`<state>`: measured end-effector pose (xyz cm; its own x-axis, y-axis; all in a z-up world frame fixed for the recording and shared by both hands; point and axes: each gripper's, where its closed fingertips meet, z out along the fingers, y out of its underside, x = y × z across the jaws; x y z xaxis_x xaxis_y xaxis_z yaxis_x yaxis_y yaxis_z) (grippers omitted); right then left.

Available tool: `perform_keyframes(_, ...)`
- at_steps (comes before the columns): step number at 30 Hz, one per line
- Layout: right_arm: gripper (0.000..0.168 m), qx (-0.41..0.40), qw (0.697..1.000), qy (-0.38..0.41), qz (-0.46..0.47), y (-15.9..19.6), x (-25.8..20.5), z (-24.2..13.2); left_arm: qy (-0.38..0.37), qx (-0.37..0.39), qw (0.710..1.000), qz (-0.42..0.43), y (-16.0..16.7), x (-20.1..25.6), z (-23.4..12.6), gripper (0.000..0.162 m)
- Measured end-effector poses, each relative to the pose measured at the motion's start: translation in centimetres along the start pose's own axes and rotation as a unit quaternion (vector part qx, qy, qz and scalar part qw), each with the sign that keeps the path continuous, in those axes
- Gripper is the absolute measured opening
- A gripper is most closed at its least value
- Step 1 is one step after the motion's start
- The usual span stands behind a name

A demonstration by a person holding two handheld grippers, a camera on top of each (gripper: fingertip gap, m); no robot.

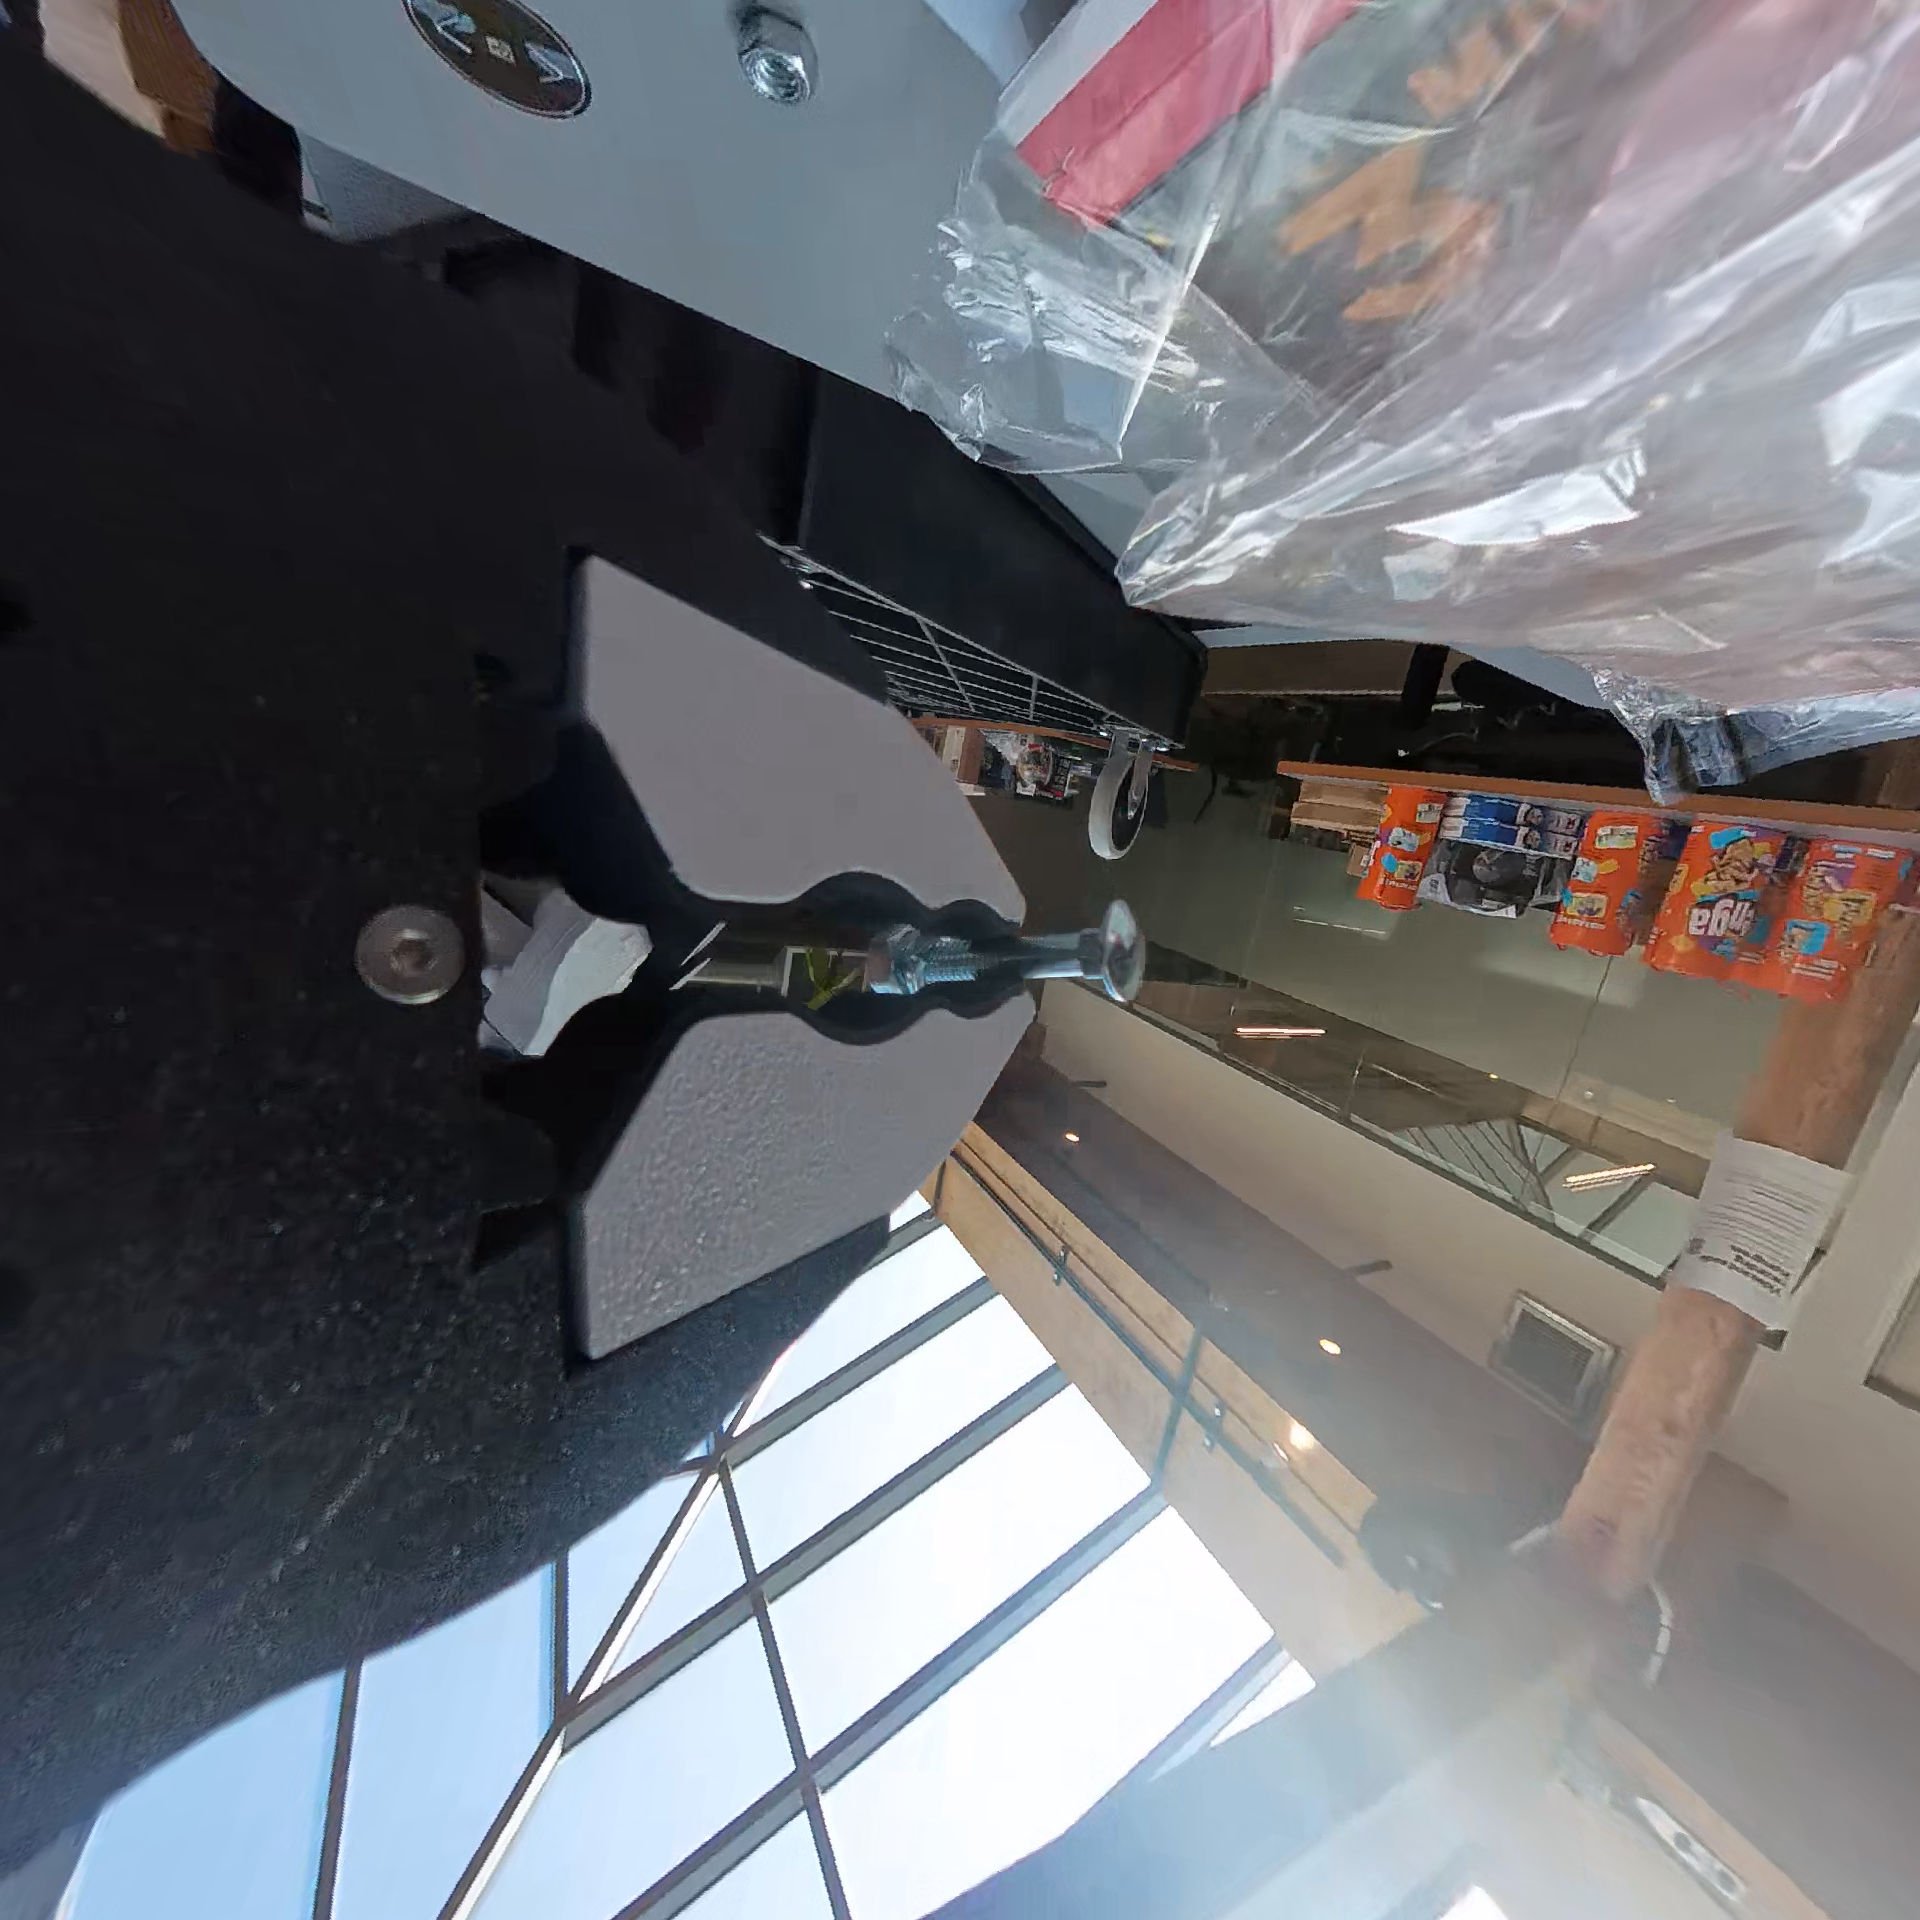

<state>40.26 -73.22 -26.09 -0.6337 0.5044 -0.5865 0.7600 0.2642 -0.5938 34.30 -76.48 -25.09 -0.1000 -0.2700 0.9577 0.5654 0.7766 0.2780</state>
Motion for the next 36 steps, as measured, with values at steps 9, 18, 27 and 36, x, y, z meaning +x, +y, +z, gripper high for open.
perform_keyframes(9,0.026,-0.011,0.971,0.139,-0.193,-1.3,1.1,-0.5,-0.020,-0.005,0.999,-0.045,3.2,-2.0,0.3,0.007)
perform_keyframes(18,0.019,-0.031,0.956,0.166,-0.238,-0.7,1.2,-0.4,-0.030,-0.007,0.999,-0.042,4.5,-2.3,-0.2,0.007)
perform_keyframes(27,0.015,-0.067,0.948,0.166,-0.262,0.0,1.6,-0.6,-0.038,-0.024,0.998,-0.037,5.1,-3.1,-0.6,0.008)
perform_keyframes(36,0.014,-0.174,0.948,0.140,-0.228,1.1,3.7,-1.2,-0.126,-0.120,0.971,0.166,4.5,-5.1,-3.6,0.031)
